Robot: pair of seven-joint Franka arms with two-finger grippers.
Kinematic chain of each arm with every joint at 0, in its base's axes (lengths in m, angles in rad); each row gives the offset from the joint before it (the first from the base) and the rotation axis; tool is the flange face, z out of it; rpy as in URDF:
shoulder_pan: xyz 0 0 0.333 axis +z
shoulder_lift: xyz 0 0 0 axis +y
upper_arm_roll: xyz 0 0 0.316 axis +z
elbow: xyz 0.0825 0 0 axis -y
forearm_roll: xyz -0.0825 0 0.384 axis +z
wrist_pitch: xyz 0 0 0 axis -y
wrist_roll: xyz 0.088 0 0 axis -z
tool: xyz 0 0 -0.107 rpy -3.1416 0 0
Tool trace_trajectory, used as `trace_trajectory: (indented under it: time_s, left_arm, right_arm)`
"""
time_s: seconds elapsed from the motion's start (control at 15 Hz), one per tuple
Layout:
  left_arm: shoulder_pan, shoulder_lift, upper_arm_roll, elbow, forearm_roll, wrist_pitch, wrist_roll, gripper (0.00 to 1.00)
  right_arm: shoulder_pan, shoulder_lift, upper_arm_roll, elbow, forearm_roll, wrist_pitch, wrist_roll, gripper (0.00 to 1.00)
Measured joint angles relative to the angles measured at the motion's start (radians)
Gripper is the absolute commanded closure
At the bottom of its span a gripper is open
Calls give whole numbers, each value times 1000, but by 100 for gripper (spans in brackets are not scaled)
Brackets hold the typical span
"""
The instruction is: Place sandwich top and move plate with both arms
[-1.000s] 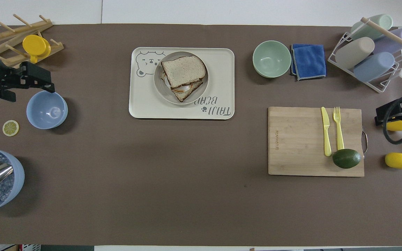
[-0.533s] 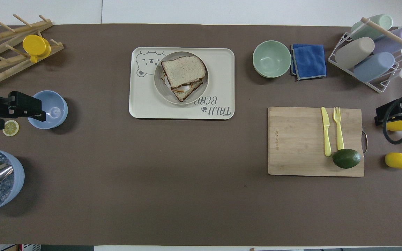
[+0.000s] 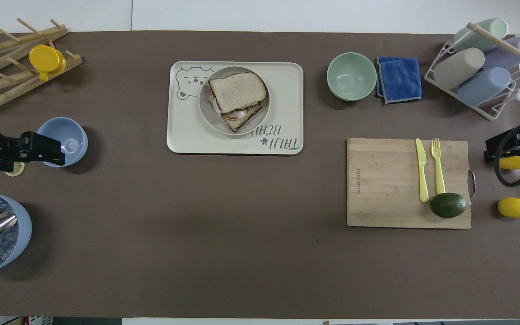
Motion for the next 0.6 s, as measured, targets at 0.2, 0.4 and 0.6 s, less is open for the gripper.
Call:
trace_trajectory:
  time_s: [0.2, 0.4, 0.6]
  left_arm:
    - [-8, 5, 14, 29, 0, -6, 5, 0]
    - [-18, 14, 15, 26, 2, -15, 5, 0]
    - [-28, 27, 16, 25, 42, -18, 24, 0]
  right_arm:
    - [0, 0, 0, 0, 0, 0, 0, 0]
    - [0, 0, 0, 0, 0, 0, 0, 0]
    - [0, 0, 0, 0, 0, 0, 0, 0]
